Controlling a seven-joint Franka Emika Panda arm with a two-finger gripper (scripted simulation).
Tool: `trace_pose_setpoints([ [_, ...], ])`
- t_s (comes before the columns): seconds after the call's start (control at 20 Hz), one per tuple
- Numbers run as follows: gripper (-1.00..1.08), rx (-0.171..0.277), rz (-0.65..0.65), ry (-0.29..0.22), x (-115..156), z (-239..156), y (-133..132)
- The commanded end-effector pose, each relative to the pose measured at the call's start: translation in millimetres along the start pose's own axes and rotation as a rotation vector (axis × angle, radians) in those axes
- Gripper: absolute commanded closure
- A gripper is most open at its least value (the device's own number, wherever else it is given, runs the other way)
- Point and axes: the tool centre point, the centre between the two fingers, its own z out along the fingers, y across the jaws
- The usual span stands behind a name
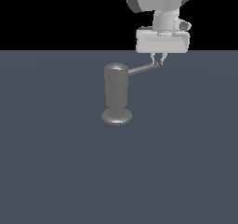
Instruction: Turn on the faucet by rotating a designated handle.
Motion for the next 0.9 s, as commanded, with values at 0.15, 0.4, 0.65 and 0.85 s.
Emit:
trace_pose_setpoints([
  [0.15, 1.08, -0.002, 0.010, -0.011, 10.2, 12.5, 4.7],
  [0.4, 1.08, -0.002, 0.013, -0.013, 19.7, 13.6, 4.9],
  [0.65, 1.08, -0.003, 0.015, -0.014, 28.5, 14.5, 4.7],
  [0.85, 1.08, -0.003, 0.016, -0.015, 35.1, 15.3, 4.9],
])
